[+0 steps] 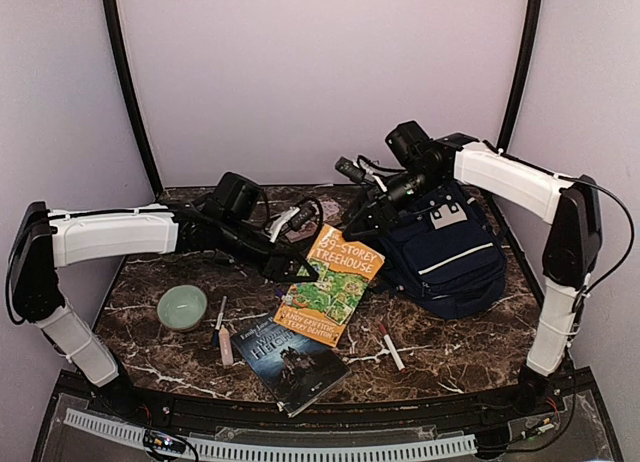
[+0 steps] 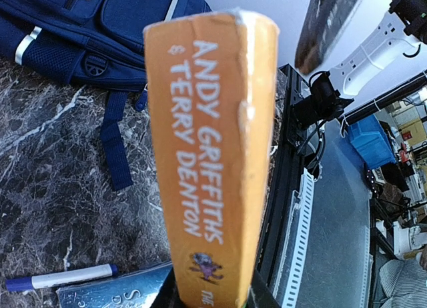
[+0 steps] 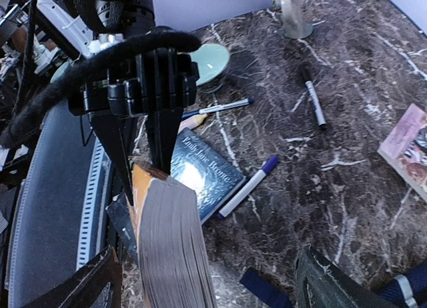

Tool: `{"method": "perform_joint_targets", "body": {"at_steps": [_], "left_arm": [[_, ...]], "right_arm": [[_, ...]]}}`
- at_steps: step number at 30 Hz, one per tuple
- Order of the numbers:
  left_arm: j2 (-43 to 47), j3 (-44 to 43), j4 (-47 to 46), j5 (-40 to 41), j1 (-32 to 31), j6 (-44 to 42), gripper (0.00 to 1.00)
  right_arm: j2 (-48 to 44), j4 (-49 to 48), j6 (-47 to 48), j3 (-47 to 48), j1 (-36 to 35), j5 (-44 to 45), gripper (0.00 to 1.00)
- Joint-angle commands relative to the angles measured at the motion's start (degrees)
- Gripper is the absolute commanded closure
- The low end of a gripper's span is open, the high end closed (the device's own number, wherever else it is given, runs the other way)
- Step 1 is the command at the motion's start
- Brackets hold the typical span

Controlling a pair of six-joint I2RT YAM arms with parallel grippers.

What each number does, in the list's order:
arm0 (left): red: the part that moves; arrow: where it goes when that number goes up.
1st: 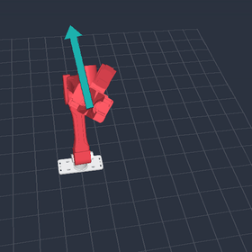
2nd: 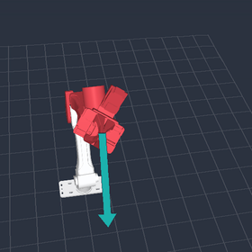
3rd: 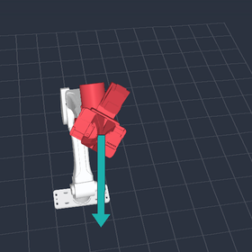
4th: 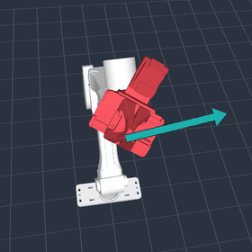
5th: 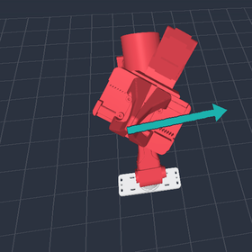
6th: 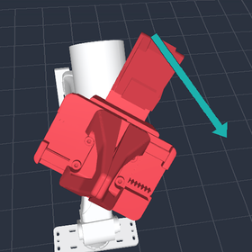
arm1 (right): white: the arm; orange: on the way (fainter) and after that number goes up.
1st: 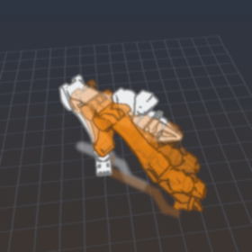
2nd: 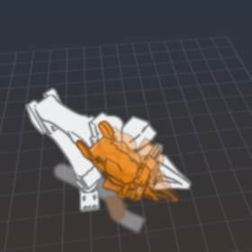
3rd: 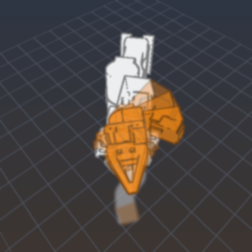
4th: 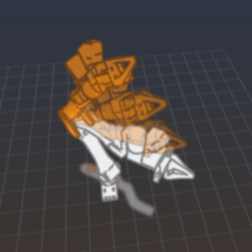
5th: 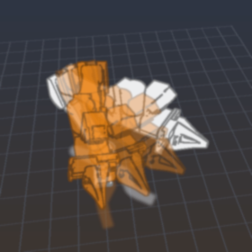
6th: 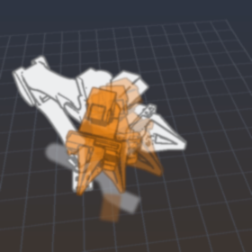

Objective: Pack the student bag
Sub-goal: Pass from the left arm to the right

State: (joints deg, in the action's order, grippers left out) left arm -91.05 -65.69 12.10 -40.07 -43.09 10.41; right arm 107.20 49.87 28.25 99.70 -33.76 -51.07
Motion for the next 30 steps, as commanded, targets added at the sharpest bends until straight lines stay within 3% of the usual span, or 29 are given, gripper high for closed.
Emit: {"method": "perform_joint_targets", "body": {"at_steps": [1, 4, 7, 11, 13, 15, 18, 20, 24, 30], "left_arm": [[4.6, -2.9, -0.1, 1.3, -0.9, -3.5, 1.00], [5.3, -2.3, -0.5, 2.5, -1.1, -3.7, 1.00], [5.5, -2.3, 0.0, 3.2, -1.3, -3.9, 1.00], [5.8, -2.3, 0.8, 5.1, -1.3, -4.8, 1.00], [5.9, -2.2, 1.2, 6.0, -1.3, -5.3, 1.00], [6.2, -1.8, 0.8, 6.7, -1.3, -5.6, 0.96], [6.6, -0.2, -1.0, 7.2, -1.3, -5.0, 0.52], [6.5, 1.0, -1.9, 6.7, -1.3, -4.7, 0.40], [5.0, 3.0, -3.3, 4.0, -1.3, -3.8, 0.36], [3.8, 5.2, -5.8, 0.4, -1.3, -2.6, 0.39]], "right_arm": [[2.7, 6.7, 0.7, 3.2, -1.2, -7.0, 0.12], [5.2, 12.8, 4.3, 4.3, -1.8, -10.1, 0.15], [6.3, 16.4, 6.8, 4.6, -2.4, -11.3, 0.24], [6.6, 18.3, 9.0, 4.0, -2.6, -13.8, 0.54], [6.4, 18.5, 9.3, 3.8, -2.5, -14.9, 0.76], [5.8, 18.7, 10.2, 3.9, -2.6, -15.1, 0.86], [4.5, 18.4, 11.4, 4.3, -2.6, -14.2, 0.90], [3.3, 17.6, 12.2, 4.0, -2.6, -13.7, 0.91], [0.6, 14.5, 12.2, 2.2, -2.6, -14.0, 0.92], [-0.2, 13.7, 11.3, 3.5, -1.9, -13.3, 0.93]]}}
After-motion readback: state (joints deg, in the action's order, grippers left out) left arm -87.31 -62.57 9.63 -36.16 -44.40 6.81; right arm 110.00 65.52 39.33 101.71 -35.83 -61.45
